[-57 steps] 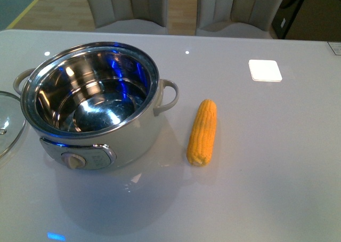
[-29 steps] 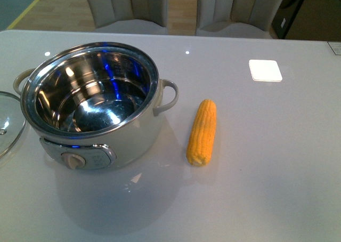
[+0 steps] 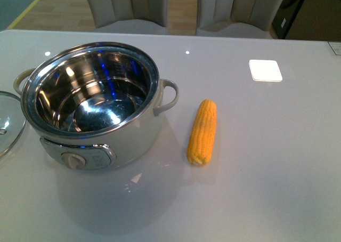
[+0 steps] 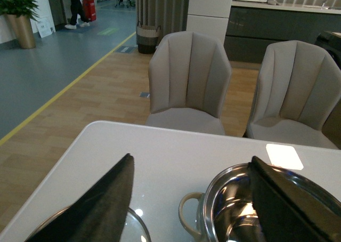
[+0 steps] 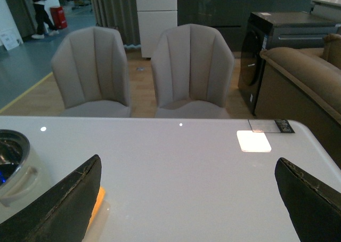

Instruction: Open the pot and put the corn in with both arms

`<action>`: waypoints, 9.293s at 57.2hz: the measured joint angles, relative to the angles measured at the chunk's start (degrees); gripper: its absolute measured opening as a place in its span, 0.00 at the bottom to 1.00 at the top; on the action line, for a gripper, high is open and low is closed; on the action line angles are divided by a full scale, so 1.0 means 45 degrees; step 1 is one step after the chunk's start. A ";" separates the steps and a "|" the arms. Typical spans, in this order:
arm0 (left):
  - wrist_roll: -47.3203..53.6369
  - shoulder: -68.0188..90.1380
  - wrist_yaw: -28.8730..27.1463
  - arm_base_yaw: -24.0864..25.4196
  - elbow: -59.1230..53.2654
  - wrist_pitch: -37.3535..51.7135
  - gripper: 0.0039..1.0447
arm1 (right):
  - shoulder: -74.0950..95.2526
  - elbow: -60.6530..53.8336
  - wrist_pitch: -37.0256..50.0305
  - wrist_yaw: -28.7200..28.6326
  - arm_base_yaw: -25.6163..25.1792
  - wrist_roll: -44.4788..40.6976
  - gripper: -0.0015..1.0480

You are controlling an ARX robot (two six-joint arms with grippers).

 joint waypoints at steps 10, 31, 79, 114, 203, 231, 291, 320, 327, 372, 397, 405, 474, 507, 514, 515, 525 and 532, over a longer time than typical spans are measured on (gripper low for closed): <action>0.0141 -0.1341 -0.1010 -0.1001 -0.0986 -0.0199 0.31 | 0.0005 0.0000 0.0000 0.0000 0.0000 0.0000 0.91; 0.0204 -0.5795 -0.2841 -0.2832 -0.1957 -0.3793 0.03 | 0.0005 0.0000 0.0000 0.0000 0.0000 0.0000 0.91; 0.0228 -1.1317 -0.3973 -0.4036 -0.1962 -0.9034 0.03 | 0.0005 0.0000 0.0000 0.0000 0.0000 0.0000 0.91; 0.0228 -1.3959 -0.3978 -0.4036 -0.1962 -1.1754 0.15 | 0.0005 0.0000 0.0000 0.0005 0.0000 0.0000 0.91; 0.0257 -1.3959 -0.3978 -0.4036 -0.1962 -1.1754 0.93 | 2.7423 1.1108 0.3332 0.1841 0.6047 0.5362 0.91; 0.0257 -1.3959 -0.3983 -0.4036 -0.1962 -1.1754 0.93 | 2.9449 1.3425 0.2633 0.1928 0.6135 0.5770 0.91; 0.0257 -1.3959 -0.3978 -0.4036 -0.1962 -1.1754 0.93 | 2.8987 1.1885 0.3716 0.0996 0.5892 0.5659 0.28; 0.0257 -1.3959 -0.3978 -0.4036 -0.1962 -1.1754 0.93 | 2.4757 1.1244 0.3332 -0.1205 0.4794 0.7893 0.25; 0.0257 -1.3959 -0.3978 -0.4036 -0.1962 -1.1754 0.93 | 2.4436 1.2012 0.2900 -0.1418 0.5056 0.8655 0.24; 0.0257 -1.3959 -0.3983 -0.4036 -0.1962 -1.1754 0.93 | 2.5602 1.4926 0.1783 -0.1894 0.7373 1.0705 0.22; 0.0257 -1.3959 -0.3978 -0.4036 -0.1962 -1.1754 0.93 | 2.6767 1.6247 0.1486 -0.2565 0.7747 1.2118 0.22; 0.0257 -1.3959 -0.3978 -0.4036 -0.1962 -1.1754 0.93 | 2.6991 1.6689 0.1360 -0.2735 0.7941 1.2701 0.22; 0.0262 -1.3959 -0.3978 -0.4036 -0.1962 -1.1754 0.93 | 2.8050 1.7306 0.0763 -0.2657 0.8539 1.3673 0.91; 0.0267 -1.3959 -0.3978 -0.4036 -0.1962 -1.1754 0.93 | 2.1498 1.1900 0.1758 -0.0937 0.4080 1.1414 0.91; 0.0267 -1.3959 -0.3978 -0.4036 -0.1962 -1.1754 0.93 | 1.9424 1.0040 0.2127 0.0423 0.2895 0.8072 0.91; 0.0267 -1.3964 -0.3978 -0.4036 -0.1962 -1.1754 0.93 | 1.9093 0.9734 0.2181 0.0515 0.2705 0.7621 0.91; 0.0267 -1.3959 -0.3978 -0.4036 -0.1962 -1.1754 0.93 | 1.6276 0.7650 0.1744 0.0248 0.1273 0.5241 0.91; 0.0267 -1.3959 -0.3978 -0.4036 -0.1962 -1.1754 0.93 | 1.4280 0.6611 0.0971 0.0015 0.0617 0.4313 0.91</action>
